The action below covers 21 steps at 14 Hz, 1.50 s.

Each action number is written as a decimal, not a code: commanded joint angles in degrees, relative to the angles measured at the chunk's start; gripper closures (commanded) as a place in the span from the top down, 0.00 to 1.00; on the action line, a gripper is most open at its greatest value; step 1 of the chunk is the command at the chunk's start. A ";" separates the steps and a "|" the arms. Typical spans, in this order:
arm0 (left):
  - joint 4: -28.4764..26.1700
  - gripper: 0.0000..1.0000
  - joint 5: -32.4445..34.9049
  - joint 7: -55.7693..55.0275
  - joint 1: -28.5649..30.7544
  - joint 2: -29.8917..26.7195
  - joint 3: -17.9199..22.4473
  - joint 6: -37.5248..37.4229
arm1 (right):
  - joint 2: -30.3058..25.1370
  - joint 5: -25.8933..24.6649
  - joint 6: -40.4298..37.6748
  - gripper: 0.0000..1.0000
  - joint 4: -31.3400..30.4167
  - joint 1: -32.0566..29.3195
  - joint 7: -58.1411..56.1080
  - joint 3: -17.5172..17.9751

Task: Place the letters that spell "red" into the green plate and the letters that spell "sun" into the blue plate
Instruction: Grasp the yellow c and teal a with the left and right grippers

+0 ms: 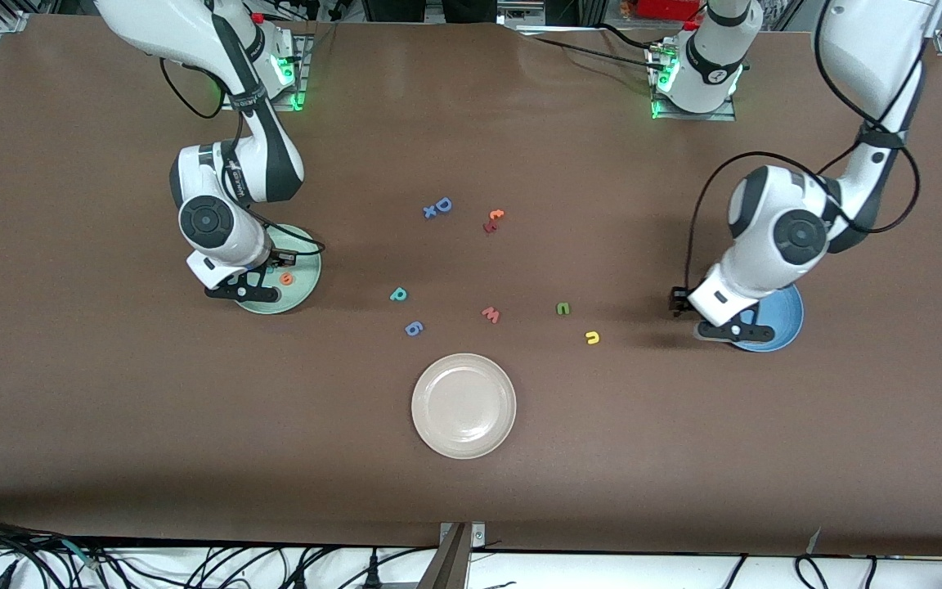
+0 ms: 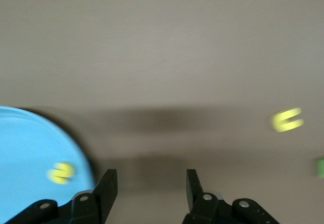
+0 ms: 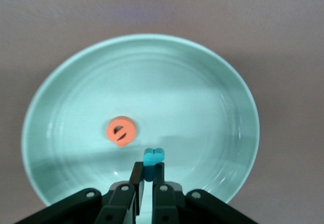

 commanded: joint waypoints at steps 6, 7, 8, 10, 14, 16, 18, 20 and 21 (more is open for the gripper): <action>10.72 0.56 -0.71 -27.33 -7.47 8.30 -0.64 -1.12 | -1.60 0.92 -2.34 1.00 1.14 -0.84 -0.40 0.20; 11.68 0.55 -0.71 -28.64 -8.35 9.53 -0.37 -0.86 | -1.79 1.35 -4.97 1.00 3.15 -0.83 -0.23 1.16; 13.00 0.55 -0.71 -30.13 -9.49 10.68 -0.20 -0.68 | -2.05 2.92 -7.44 1.00 5.69 -0.83 -0.14 2.64; 14.85 0.54 -0.53 -31.20 -10.29 12.44 -0.02 -0.25 | -2.05 6.96 -10.79 1.00 9.83 -0.48 0.13 5.46; 16.88 0.55 0.43 -31.12 -13.36 15.78 2.26 2.39 | -0.22 9.36 -6.94 0.99 13.18 0.30 0.74 10.38; 16.88 0.55 2.71 -31.20 -13.45 16.74 2.79 3.44 | 3.29 9.36 -5.97 0.87 15.90 1.88 8.34 10.57; 16.79 0.55 3.16 -31.20 -13.45 17.89 2.79 5.63 | 7.68 9.09 -5.97 0.86 20.11 4.77 22.11 10.57; 16.79 0.55 3.25 -31.20 -13.89 18.07 2.79 5.73 | 11.82 7.17 -6.05 0.86 24.25 6.46 34.44 10.48; 16.79 0.55 3.25 -31.20 -13.98 18.42 2.88 5.82 | 12.27 6.98 -5.88 0.86 24.87 6.55 36.84 10.48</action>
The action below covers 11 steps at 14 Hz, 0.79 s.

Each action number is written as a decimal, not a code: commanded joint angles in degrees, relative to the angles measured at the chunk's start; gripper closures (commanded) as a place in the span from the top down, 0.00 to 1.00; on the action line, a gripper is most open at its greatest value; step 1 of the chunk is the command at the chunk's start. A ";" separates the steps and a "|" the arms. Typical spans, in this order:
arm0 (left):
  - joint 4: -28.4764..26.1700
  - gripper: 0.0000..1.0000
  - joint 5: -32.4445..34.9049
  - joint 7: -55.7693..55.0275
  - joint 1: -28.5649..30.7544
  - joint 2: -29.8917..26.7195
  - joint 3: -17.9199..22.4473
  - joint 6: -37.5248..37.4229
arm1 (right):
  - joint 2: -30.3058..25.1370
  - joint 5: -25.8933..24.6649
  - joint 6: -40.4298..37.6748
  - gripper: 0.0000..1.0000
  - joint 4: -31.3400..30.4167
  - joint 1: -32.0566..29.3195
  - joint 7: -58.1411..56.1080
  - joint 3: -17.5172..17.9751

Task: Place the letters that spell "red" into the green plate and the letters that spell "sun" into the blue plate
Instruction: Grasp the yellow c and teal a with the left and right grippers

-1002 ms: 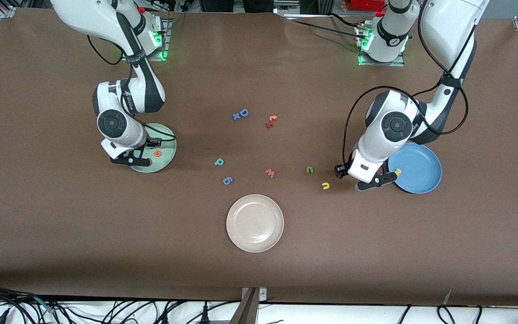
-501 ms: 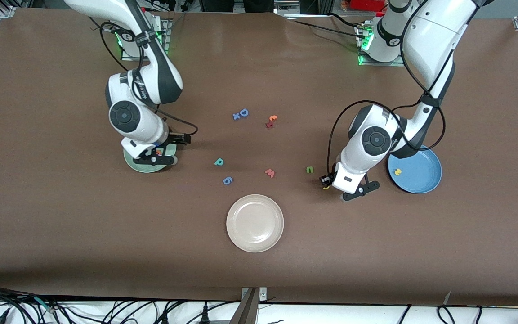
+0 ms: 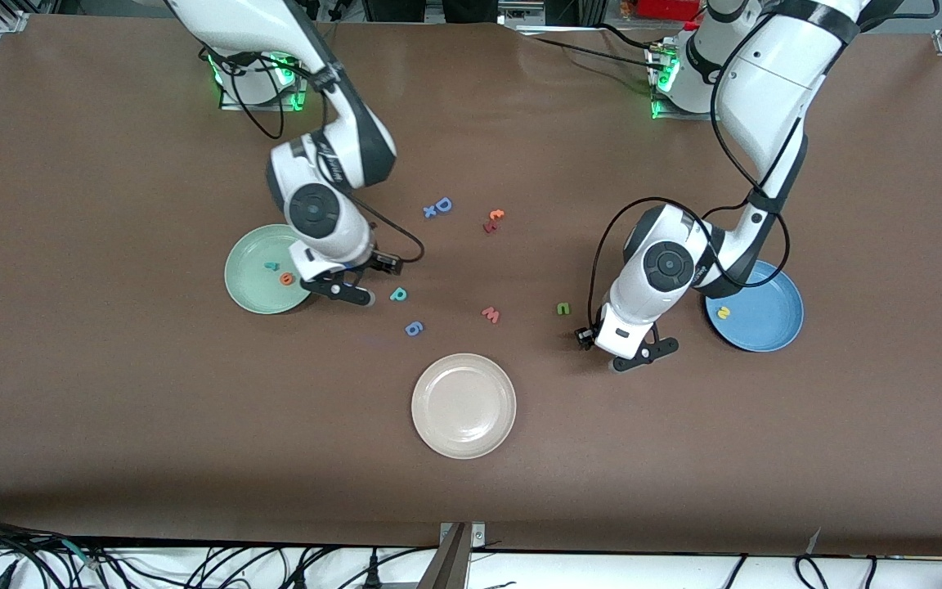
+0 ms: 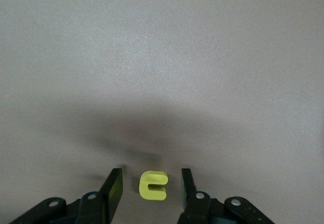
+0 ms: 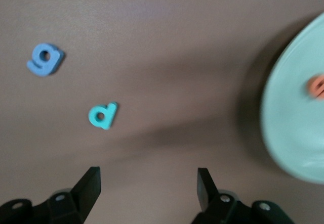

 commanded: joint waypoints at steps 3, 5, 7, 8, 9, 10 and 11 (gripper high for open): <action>1.58 0.56 1.64 -0.80 -1.63 1.45 0.75 0.16 | 4.52 -0.77 3.03 0.86 5.19 0.09 7.95 -0.89; 1.49 0.56 3.39 -0.88 -1.90 1.62 0.75 0.16 | 5.48 -0.33 6.10 0.86 5.19 0.09 8.65 -1.33; 1.31 0.56 4.11 -0.88 -1.81 1.80 0.75 0.16 | 8.11 -0.42 9.53 0.86 5.19 0.62 13.20 -1.24; 1.14 0.57 4.98 -0.88 -1.81 1.89 0.75 0.16 | 9.17 -0.51 10.85 0.85 5.19 0.97 13.83 -1.16; 1.14 0.57 5.94 -0.88 -1.90 1.89 0.84 0.16 | 9.27 -0.25 10.95 0.85 5.19 1.06 13.75 -1.16; 1.05 0.56 6.13 -0.88 -1.81 1.97 1.01 0.16 | 9.27 -0.07 10.87 0.84 5.45 0.97 13.58 -1.16; 1.05 0.53 6.21 -0.88 -1.90 2.06 1.10 0.16 | 9.35 -0.15 10.95 0.84 5.54 1.06 13.75 -1.16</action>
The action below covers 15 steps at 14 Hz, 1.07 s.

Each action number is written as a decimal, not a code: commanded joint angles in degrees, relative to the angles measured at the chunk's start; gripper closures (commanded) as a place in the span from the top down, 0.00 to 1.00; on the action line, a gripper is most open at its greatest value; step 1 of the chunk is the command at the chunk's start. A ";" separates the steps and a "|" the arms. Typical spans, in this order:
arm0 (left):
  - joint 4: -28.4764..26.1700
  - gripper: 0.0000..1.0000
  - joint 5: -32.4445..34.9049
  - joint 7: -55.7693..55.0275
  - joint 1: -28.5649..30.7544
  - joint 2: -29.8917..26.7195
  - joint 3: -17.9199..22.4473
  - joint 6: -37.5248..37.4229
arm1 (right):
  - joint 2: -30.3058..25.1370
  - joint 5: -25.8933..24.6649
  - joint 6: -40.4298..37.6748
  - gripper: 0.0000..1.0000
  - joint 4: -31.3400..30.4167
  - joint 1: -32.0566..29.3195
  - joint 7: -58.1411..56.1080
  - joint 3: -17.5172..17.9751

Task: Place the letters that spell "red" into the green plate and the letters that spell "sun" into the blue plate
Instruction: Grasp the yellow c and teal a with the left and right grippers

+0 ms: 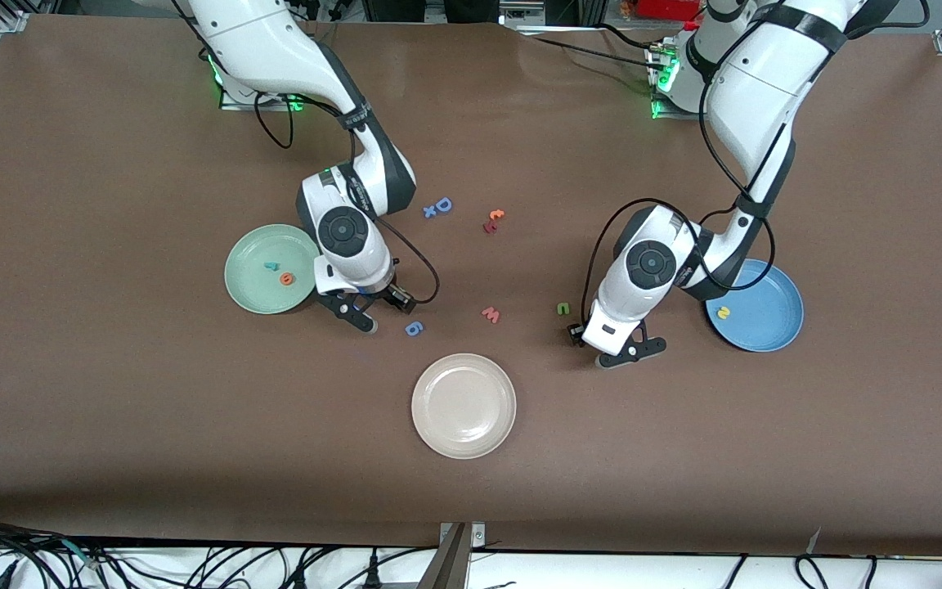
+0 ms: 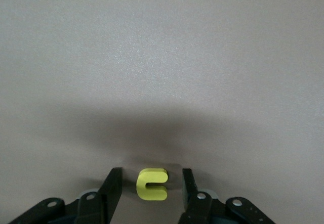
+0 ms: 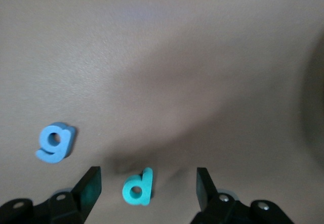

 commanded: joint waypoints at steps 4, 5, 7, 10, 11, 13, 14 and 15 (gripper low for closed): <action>0.84 0.31 2.19 -0.86 -0.72 0.74 0.82 0.15 | 1.04 0.07 0.06 0.75 1.44 0.55 1.45 0.46; 0.84 0.27 2.28 -0.95 -0.72 0.74 0.82 0.15 | 1.04 0.07 0.06 0.73 1.44 0.64 1.45 0.73; 0.84 0.20 2.28 -0.87 -0.72 0.74 0.82 0.15 | 1.04 0.07 -0.02 0.67 1.44 0.90 1.36 0.82; 0.93 0.16 3.59 -0.34 -0.46 0.13 0.82 0.07 | 1.48 -0.02 -0.02 0.50 1.27 1.34 1.28 0.90; 1.02 0.16 3.86 -0.25 -0.37 -0.05 0.82 -0.11 | 1.48 -0.02 -0.02 0.43 1.18 1.34 1.36 0.90; 1.02 0.14 3.95 0.10 -0.02 -1.10 0.82 -0.72 | 1.74 -0.02 -0.02 0.30 1.18 1.52 1.01 0.90; 1.02 0.14 3.86 0.71 -0.02 -1.11 0.90 -0.73 | 1.83 -0.11 -0.02 0.25 1.26 1.69 0.92 0.90; 1.02 0.14 3.86 1.24 0.16 -1.28 0.99 -0.73 | 1.92 -0.19 -0.02 0.20 1.26 1.78 0.75 0.90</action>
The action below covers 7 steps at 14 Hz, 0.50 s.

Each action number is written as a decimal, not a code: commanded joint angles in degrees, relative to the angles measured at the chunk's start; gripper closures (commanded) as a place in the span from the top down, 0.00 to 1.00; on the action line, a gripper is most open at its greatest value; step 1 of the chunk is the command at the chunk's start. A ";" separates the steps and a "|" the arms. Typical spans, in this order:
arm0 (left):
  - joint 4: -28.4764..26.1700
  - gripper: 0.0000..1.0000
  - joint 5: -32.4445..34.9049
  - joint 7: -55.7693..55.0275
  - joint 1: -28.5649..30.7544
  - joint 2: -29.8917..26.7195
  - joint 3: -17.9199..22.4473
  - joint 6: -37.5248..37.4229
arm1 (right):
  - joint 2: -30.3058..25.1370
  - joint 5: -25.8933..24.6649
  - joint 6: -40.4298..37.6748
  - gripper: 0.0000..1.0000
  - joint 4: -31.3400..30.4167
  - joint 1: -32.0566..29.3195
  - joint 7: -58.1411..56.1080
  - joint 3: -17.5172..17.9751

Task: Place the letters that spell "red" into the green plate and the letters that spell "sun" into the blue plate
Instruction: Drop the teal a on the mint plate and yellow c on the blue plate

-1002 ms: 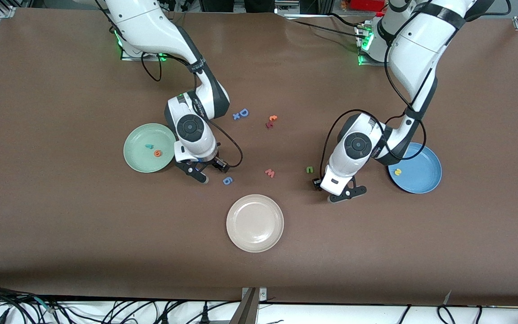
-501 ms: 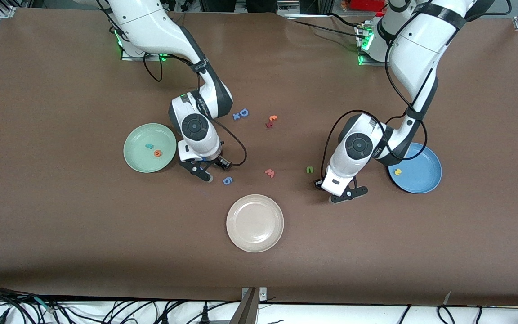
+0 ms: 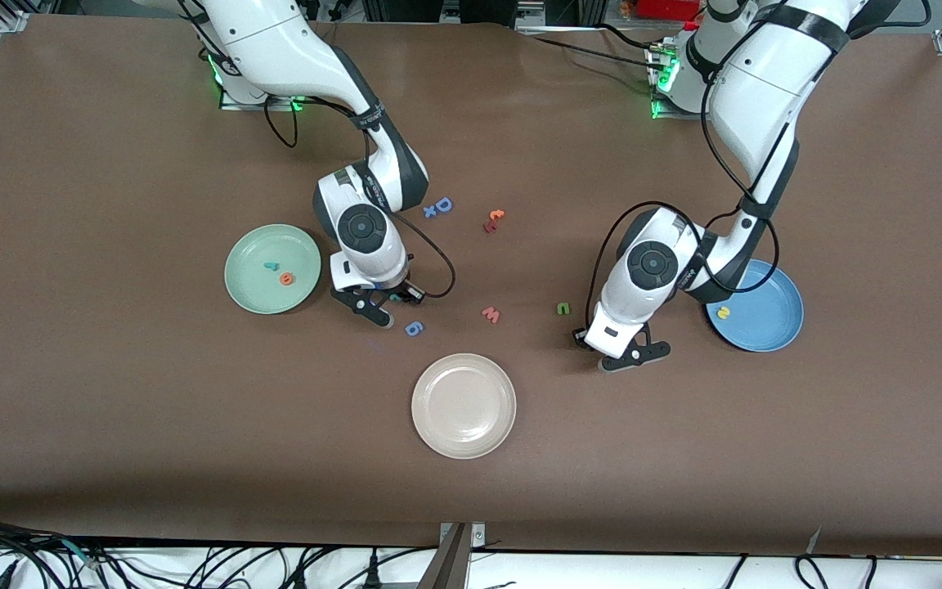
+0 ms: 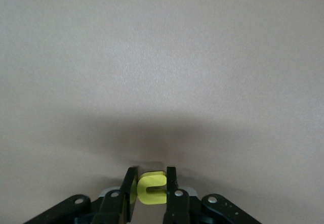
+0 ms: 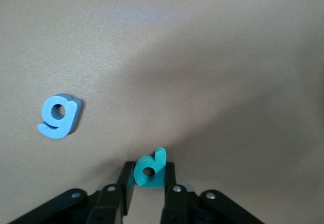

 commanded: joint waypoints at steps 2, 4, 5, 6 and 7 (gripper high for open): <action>-0.19 0.14 1.79 4.67 0.43 -2.45 1.26 -2.03 | 0.64 -0.46 -0.42 0.12 0.83 0.68 -0.38 -0.32; -0.54 0.15 1.70 13.53 2.53 -4.38 1.61 -4.14 | 0.02 -0.99 -2.52 0.10 1.10 0.68 -0.73 -0.67; -2.11 0.15 1.70 17.31 3.76 -5.61 1.61 -4.15 | -0.85 -0.99 -4.62 0.10 1.71 0.51 -2.21 -0.93; -2.91 0.17 1.70 22.05 4.91 -6.58 1.61 -4.15 | -1.38 -0.90 -6.91 0.10 2.32 0.25 -4.57 -1.37; -3.18 0.17 1.18 26.88 6.40 -7.72 1.87 -4.15 | -2.69 -0.99 -9.11 0.10 2.42 0.24 -6.42 -2.33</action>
